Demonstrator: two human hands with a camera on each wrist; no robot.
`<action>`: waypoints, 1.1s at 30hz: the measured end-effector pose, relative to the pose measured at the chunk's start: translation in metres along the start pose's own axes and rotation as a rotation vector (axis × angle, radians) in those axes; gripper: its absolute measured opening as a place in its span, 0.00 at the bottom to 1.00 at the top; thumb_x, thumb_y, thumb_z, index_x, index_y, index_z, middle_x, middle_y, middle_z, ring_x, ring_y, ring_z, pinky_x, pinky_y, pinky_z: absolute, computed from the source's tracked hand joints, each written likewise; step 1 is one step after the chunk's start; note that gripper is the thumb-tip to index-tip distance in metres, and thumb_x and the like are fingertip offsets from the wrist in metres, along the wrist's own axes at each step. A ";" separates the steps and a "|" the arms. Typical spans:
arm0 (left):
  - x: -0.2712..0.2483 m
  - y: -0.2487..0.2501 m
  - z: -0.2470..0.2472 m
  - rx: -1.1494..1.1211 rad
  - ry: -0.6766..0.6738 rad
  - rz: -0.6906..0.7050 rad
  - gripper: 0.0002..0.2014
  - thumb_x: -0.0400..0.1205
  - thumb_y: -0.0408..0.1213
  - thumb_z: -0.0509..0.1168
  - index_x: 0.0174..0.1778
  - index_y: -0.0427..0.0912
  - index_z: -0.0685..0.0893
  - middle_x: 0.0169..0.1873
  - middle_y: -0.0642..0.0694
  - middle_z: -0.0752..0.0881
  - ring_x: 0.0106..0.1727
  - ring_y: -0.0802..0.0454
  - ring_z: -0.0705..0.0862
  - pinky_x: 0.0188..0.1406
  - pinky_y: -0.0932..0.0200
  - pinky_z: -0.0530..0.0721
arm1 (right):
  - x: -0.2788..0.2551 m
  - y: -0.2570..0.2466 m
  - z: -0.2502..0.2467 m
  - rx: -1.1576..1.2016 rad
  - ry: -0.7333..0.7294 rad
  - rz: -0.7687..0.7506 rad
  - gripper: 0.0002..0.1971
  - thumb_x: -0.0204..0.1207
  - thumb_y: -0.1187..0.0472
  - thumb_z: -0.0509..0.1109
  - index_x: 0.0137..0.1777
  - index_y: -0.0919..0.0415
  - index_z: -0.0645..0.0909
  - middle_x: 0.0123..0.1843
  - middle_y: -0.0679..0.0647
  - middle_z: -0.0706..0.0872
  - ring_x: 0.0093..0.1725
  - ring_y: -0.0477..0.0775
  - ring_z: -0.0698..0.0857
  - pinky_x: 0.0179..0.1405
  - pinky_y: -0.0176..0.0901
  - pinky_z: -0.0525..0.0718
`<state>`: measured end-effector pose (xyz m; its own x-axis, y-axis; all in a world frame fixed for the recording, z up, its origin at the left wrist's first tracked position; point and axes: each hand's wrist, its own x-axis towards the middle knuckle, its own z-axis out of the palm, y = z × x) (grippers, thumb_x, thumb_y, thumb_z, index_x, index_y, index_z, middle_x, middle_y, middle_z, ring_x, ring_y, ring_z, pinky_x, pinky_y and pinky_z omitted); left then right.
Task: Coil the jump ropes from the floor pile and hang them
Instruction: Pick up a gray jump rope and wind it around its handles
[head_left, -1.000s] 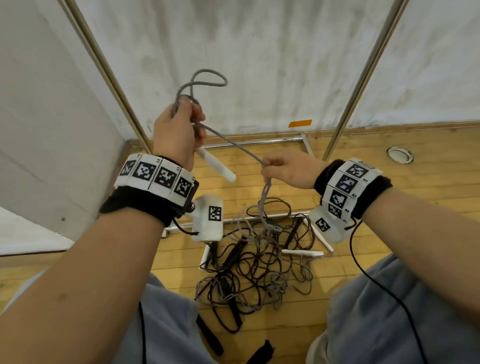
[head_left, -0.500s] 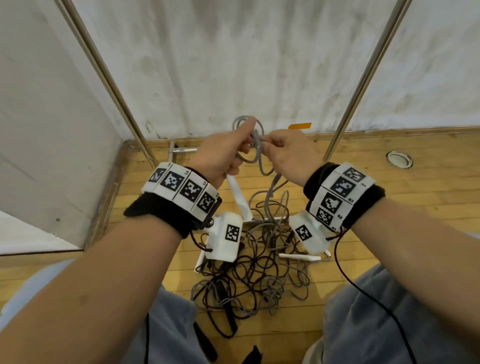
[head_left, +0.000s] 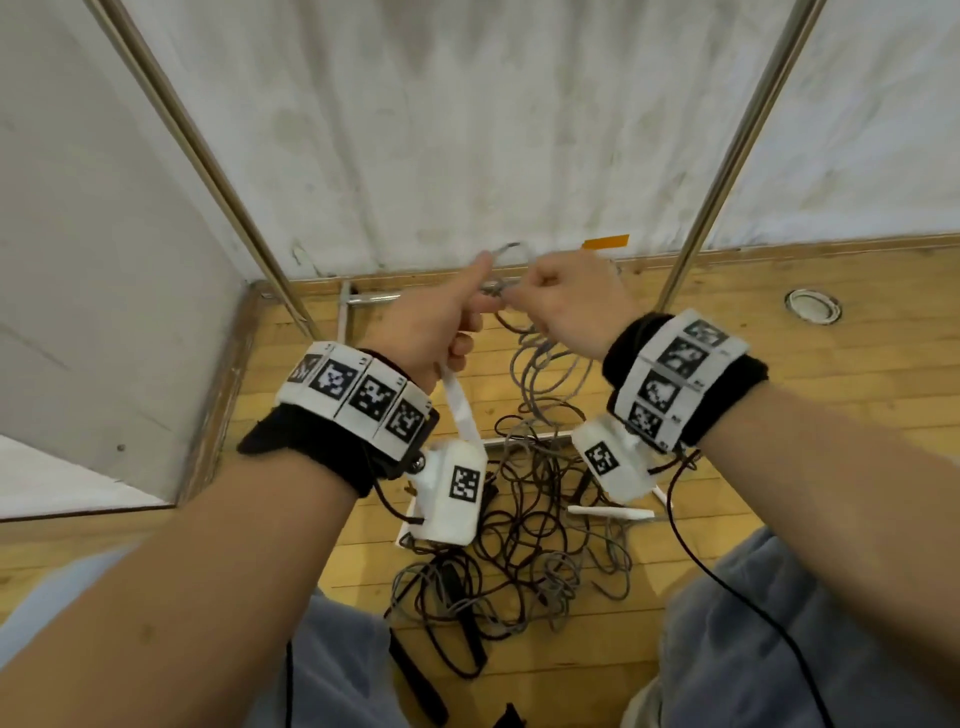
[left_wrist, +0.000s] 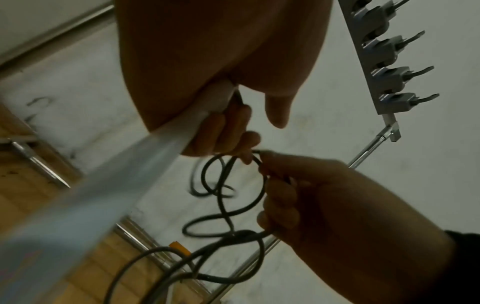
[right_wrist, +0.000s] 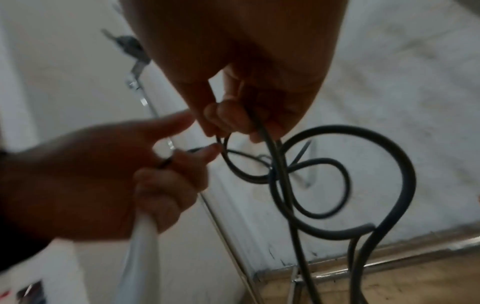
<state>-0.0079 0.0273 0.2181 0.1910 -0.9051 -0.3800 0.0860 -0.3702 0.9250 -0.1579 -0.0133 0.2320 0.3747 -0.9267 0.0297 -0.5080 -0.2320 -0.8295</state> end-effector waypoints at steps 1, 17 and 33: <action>-0.002 0.000 0.003 0.028 0.002 -0.002 0.17 0.78 0.56 0.68 0.34 0.45 0.84 0.23 0.53 0.75 0.18 0.58 0.66 0.17 0.65 0.64 | -0.003 -0.003 0.008 -0.052 -0.032 -0.061 0.15 0.74 0.57 0.72 0.27 0.54 0.74 0.25 0.48 0.76 0.25 0.45 0.74 0.28 0.40 0.70; 0.010 0.020 -0.041 -0.134 0.349 0.120 0.16 0.81 0.53 0.65 0.40 0.42 0.83 0.34 0.50 0.89 0.17 0.57 0.65 0.19 0.62 0.64 | -0.002 0.045 -0.001 -0.183 -0.326 0.090 0.16 0.82 0.56 0.63 0.34 0.57 0.83 0.32 0.50 0.87 0.38 0.50 0.85 0.48 0.47 0.82; 0.028 0.024 -0.041 -0.140 0.424 0.274 0.15 0.79 0.44 0.66 0.26 0.48 0.85 0.19 0.57 0.78 0.16 0.58 0.67 0.18 0.63 0.63 | -0.014 0.057 0.004 -0.393 -0.590 0.120 0.23 0.84 0.48 0.58 0.29 0.51 0.82 0.37 0.45 0.87 0.38 0.43 0.82 0.40 0.39 0.70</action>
<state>0.0397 0.0018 0.2296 0.6017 -0.7896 -0.1206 0.1016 -0.0741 0.9921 -0.1892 -0.0126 0.1818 0.5990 -0.6640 -0.4476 -0.7721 -0.3307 -0.5427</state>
